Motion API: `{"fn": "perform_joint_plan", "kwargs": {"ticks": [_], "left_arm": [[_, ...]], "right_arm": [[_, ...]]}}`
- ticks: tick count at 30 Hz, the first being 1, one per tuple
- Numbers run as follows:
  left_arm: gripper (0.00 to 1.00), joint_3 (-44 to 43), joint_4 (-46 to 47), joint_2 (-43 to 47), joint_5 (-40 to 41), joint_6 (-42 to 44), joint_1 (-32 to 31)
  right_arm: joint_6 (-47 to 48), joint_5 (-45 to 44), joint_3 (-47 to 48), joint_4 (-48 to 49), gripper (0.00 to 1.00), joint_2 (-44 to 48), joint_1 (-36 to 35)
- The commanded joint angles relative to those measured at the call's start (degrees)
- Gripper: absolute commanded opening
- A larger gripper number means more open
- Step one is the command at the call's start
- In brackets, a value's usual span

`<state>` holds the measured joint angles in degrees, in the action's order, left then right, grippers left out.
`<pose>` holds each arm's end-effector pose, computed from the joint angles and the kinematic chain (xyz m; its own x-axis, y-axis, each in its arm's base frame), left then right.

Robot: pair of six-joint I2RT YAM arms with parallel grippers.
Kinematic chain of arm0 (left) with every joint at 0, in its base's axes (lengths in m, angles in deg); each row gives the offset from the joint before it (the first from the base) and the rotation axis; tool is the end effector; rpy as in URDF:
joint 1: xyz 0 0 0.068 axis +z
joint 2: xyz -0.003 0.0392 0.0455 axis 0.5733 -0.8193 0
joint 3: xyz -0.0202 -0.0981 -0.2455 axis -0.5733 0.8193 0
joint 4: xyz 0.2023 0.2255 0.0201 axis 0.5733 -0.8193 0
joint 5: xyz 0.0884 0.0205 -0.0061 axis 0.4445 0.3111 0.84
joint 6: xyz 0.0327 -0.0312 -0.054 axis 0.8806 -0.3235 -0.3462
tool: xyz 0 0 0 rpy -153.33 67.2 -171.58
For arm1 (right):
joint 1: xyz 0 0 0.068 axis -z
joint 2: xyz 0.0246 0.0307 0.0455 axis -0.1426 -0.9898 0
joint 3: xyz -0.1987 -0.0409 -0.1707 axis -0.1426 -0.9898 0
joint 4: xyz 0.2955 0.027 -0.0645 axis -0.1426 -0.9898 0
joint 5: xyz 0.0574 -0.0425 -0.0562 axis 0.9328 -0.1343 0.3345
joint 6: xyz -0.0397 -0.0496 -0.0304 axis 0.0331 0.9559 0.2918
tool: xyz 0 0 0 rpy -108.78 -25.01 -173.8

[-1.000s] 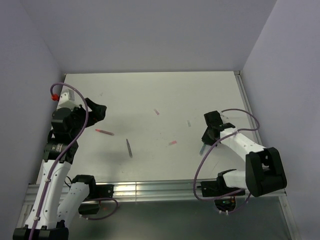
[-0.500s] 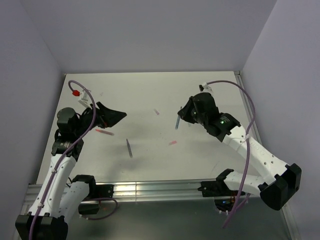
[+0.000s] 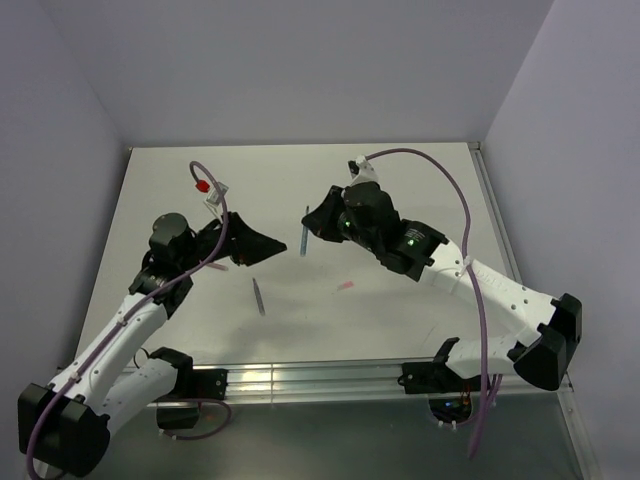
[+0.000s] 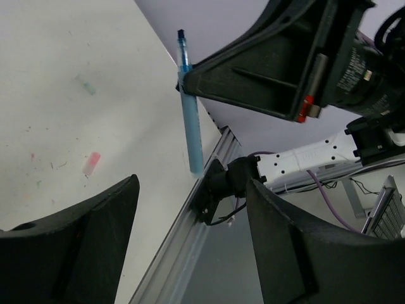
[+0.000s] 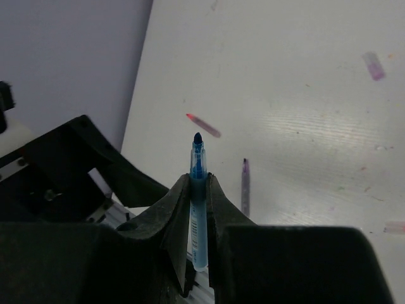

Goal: Insert the pens into the pen caps

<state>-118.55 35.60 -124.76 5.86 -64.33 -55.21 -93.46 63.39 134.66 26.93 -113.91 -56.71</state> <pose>0.2396 -0.1313 0.2944 -0.7147 -0.3067 -0.6286 0.5548 0.2987 -0.7765 0.2414 0.2601 0.3483 -0.6490 0.3534 -0.6737 -0.2582 0.7307 0.6320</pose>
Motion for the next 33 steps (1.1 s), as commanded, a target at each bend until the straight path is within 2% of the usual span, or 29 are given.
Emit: {"fn": "perform_joint_plan", "kwargs": {"ticks": [1, 17, 23, 29, 33], "left_arm": [[0.72, -1.7, 5.2, -1.3, 2.7, -0.8, -2.1], [0.57, 0.1, 16.5, -5.6, 1.3, -9.1, -4.2], [0.48, 0.0, 16.1, -5.5, 1.5, -9.6, -4.6], [0.45, 0.4, 15.7, -5.5, 1.4, -9.6, -4.6], [0.4, 0.8, 16.3, -5.9, 1.6, -10.0, -4.8]], "right_arm": [[-1.4, -2.3, 3.7, 5.4, 0.0, -0.5, -1.7], [-2.5, -4.0, 7.7, 6.0, 0.0, -4.1, -5.8], [-2.7, -4.9, 8.2, 5.9, 0.0, -5.2, -6.2], [-2.4, -5.4, 9.1, 5.3, 0.0, -5.8, -6.3], [-2.1, -5.3, 9.5, 5.2, 0.0, -6.3, -6.6]]}}
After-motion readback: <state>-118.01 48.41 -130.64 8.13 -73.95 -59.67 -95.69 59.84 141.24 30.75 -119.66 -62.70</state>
